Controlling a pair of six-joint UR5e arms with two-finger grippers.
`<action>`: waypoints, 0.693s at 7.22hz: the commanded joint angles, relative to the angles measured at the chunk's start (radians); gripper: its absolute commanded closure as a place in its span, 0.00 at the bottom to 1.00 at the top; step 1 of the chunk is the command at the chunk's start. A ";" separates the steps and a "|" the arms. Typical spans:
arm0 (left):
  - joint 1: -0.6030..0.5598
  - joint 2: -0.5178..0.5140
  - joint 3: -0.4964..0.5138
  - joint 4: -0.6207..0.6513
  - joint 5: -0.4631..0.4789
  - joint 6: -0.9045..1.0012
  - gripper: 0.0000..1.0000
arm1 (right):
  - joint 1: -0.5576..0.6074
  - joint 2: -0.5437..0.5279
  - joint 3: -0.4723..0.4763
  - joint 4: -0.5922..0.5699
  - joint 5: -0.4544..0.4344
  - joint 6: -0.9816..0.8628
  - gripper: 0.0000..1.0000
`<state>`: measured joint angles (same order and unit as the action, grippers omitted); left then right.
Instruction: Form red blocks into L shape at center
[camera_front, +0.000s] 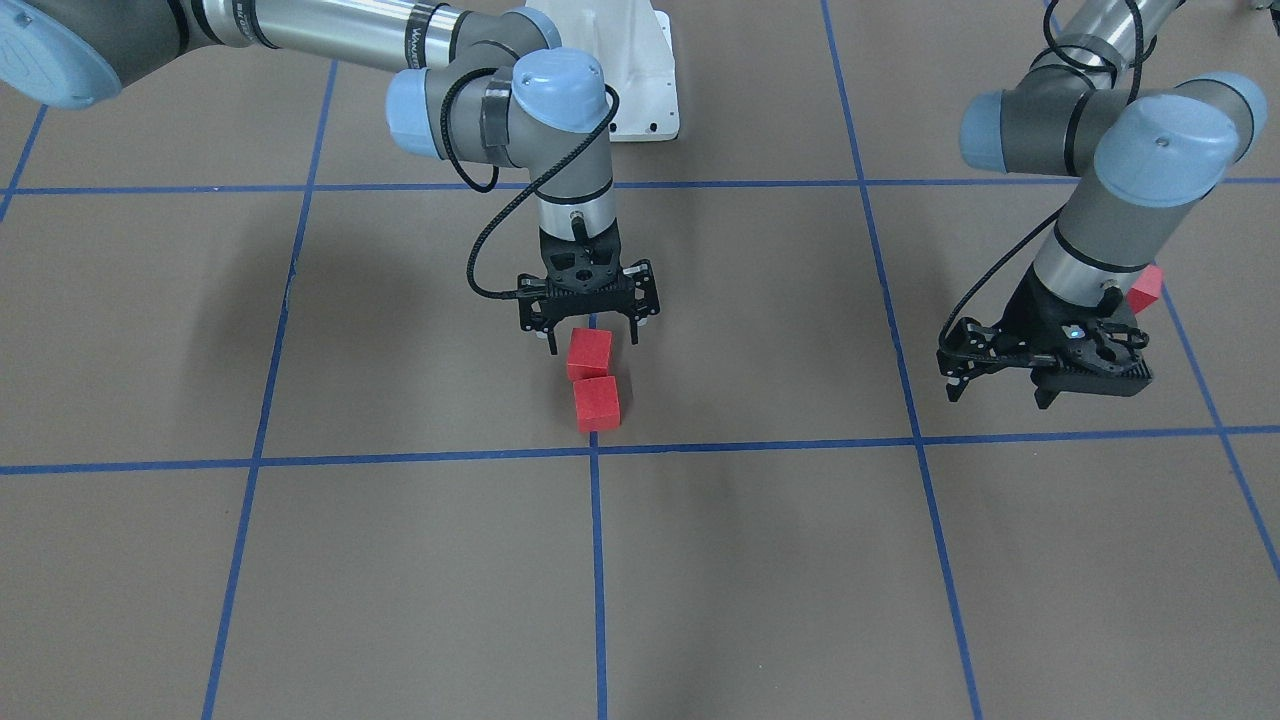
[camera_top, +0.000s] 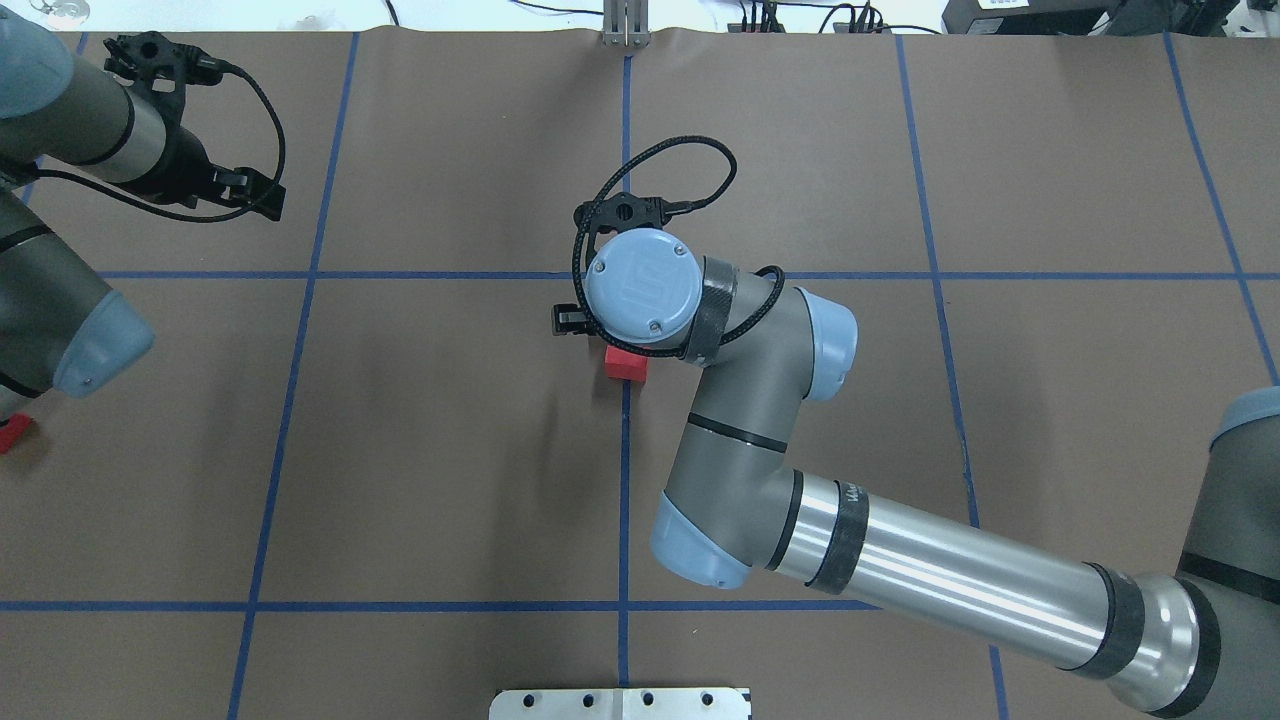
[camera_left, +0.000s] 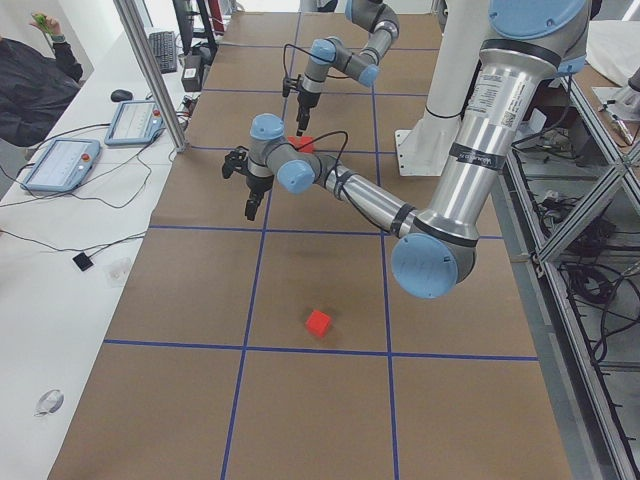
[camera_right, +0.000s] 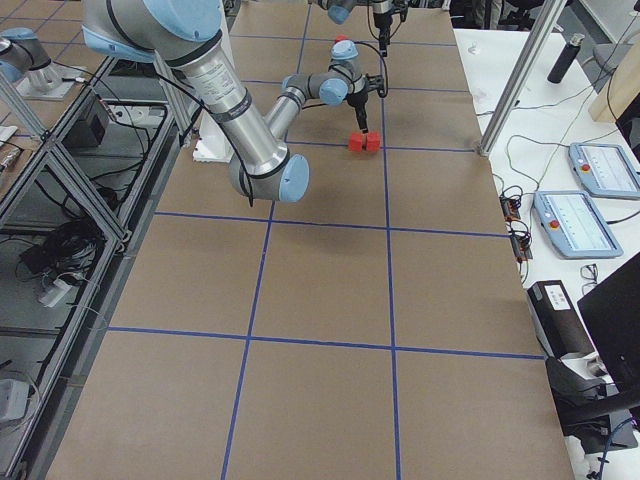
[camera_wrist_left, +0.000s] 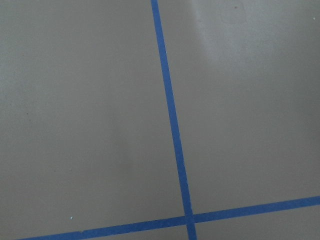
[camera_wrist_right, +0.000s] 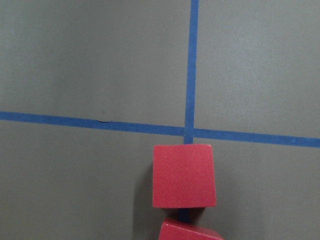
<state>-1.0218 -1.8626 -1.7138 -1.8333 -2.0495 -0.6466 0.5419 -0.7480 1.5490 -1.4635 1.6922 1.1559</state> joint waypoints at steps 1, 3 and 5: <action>-0.070 0.159 -0.094 0.000 -0.052 0.119 0.00 | 0.091 -0.034 0.125 -0.134 0.092 -0.098 0.01; -0.070 0.408 -0.209 -0.114 -0.051 0.172 0.00 | 0.148 -0.099 0.158 -0.147 0.147 -0.146 0.01; -0.073 0.625 -0.191 -0.390 -0.101 0.223 0.00 | 0.151 -0.125 0.158 -0.140 0.144 -0.162 0.01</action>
<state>-1.0925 -1.3653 -1.9051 -2.0839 -2.1207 -0.4661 0.6882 -0.8504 1.7049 -1.6071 1.8333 1.0031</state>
